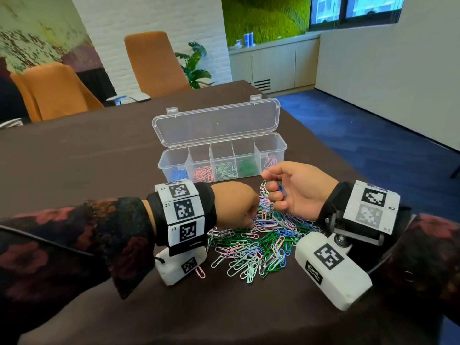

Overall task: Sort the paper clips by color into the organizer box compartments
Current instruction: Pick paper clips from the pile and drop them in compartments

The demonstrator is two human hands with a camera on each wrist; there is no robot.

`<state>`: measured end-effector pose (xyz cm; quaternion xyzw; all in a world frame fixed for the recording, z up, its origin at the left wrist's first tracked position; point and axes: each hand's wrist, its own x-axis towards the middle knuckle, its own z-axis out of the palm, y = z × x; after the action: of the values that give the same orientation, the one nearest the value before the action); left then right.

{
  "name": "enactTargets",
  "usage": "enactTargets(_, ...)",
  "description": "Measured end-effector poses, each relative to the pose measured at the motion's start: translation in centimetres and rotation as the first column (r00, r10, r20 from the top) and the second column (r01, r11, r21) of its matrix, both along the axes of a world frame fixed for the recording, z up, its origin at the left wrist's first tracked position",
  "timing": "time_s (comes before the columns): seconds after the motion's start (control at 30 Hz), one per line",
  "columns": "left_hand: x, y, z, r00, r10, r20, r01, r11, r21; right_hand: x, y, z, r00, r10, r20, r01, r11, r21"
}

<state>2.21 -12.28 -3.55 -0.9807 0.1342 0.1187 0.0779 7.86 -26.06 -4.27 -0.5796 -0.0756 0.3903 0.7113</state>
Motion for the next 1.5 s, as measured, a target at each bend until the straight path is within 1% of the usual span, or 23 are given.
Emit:
enactTargets(0.13,-0.1,0.1,0.0,0.999,-0.037,0.029,0.036,0.999,0.035,0.1,-0.4,-0.1,1.000,-0.004,0.008,0.004,1.000,-0.011)
enactTargets(0.2,-0.3,0.6,0.2,0.999,-0.037,0.039,0.037,0.999,-0.001,0.1,-0.5,-0.1,1.000,-0.007,0.020,0.007,1.000,-0.018)
enactTargets(0.27,-0.5,1.5,0.3,0.999,0.017,0.034,-0.014,0.994,-0.109,0.2,-0.6,-0.2,0.999,-0.006,0.034,0.007,0.999,-0.032)
enactTargets(0.33,-0.6,2.6,0.6,0.994,0.106,-0.012,-0.106,0.961,-0.254,0.2,-0.6,-0.3,0.999,0.000,0.048,0.003,0.999,-0.048)
enactTargets(0.43,-0.9,4.5,1.1,0.962,0.230,-0.144,-0.271,0.854,-0.445,0.1,-0.5,-0.2,0.997,0.008,0.071,-0.003,0.997,-0.077)
enactTargets(0.47,-1.1,5.0,1.1,0.945,0.266,-0.189,-0.326,0.799,-0.505,0.0,-0.4,-0.2,0.997,0.014,0.075,-0.008,0.996,-0.086)
enactTargets(0.5,-1.3,5.5,1.1,0.925,0.297,-0.238,-0.380,0.728,-0.570,0.0,-0.3,-0.1,0.997,0.021,0.077,-0.014,0.995,-0.094)
enactTargets(0.53,-1.5,5.7,1.1,0.903,0.315,-0.291,-0.429,0.637,-0.640,-0.1,-0.2,-0.1,0.997,0.028,0.078,-0.020,0.995,-0.102)
enactTargets(0.6,-1.9,6.1,0.9,0.862,0.315,-0.397,-0.502,0.419,-0.757,-0.3,0.2,0.0,0.996,0.037,0.080,-0.028,0.993,-0.114)
enactTargets(0.67,-2.2,6.3,0.8,0.817,0.314,-0.484,-0.553,0.187,-0.812,-0.5,0.6,0.2,0.996,0.045,0.072,-0.037,0.993,-0.113)
enactTargets(0.73,-2.5,6.4,0.7,0.766,0.306,-0.565,-0.576,-0.063,-0.815,-0.6,1.0,0.3,0.997,0.057,0.051,-0.052,0.994,-0.095)
enactTargets(0.77,-2.6,6.5,0.8,0.746,0.281,-0.603,-0.574,-0.187,-0.797,-0.7,1.3,0.4,0.998,0.061,0.032,-0.059,0.995,-0.082)
enactTargets(0.8,-2.8,6.7,0.8,0.733,0.242,-0.636,-0.569,-0.295,-0.768,-0.8,1.6,0.5,0.998,0.064,0.010,-0.063,0.996,-0.068)
enactTargets(0.83,-3.0,6.8,0.9,0.729,0.197,-0.656,-0.560,-0.381,-0.736,-0.9,1.9,0.5,0.998,0.061,-0.017,-0.062,0.997,-0.055)
enactTargets(0.87,-3.2,7.0,0.9,0.731,0.165,-0.662,-0.545,-0.443,-0.712,-1.0,2.2,0.6,0.997,0.055,-0.046,-0.057,0.998,-0.040)
enactTargets(1.0,-4.0,8.0,0.6,0.766,0.065,-0.640,-0.473,-0.618,-0.629,-0.9,3.7,0.9,0.990,0.032,-0.136,-0.032,0.999,0.004)
enactTargets(1.07,-4.3,8.4,0.3,0.766,0.032,-0.642,-0.452,-0.684,-0.573,-0.8,4.6,1.1,0.987,0.042,-0.155,-0.040,0.999,0.016)
enactTargets(1.17,-4.3,9.0,-0.2,0.736,0.052,-0.675,-0.424,-0.742,-0.519,-0.7,6.0,1.8,0.984,0.065,-0.164,-0.055,0.996,0.066)
enactTargets(1.27,-4.1,9.3,-0.8,0.706,0.083,-0.703,-0.385,-0.788,-0.480,-0.7,7.4,3.4,0.994,0.059,-0.095,-0.046,0.990,0.133)
enactTargets(1.33,-3.8,9.4,-1.2,0.698,0.076,-0.712,-0.370,-0.813,-0.450,-1.0,8.4,4.7,0.993,0.113,-0.041,-0.103,0.976,0.191)
enactTargets(1.4,-3.6,9.3,-1.5,0.705,0.045,-0.708,-0.373,-0.825,-0.424,-1.5,9.2,5.8,0.979,0.203,0.006,-0.199,0.952,0.234)
enactTargets(1.5,-3.3,9.1,-1.6,0.711,0.030,-0.703,-0.366,-0.838,-0.406,-1.7,9.4,6.4,0.960,0.262,0.100,-0.276,0.945,0.176)
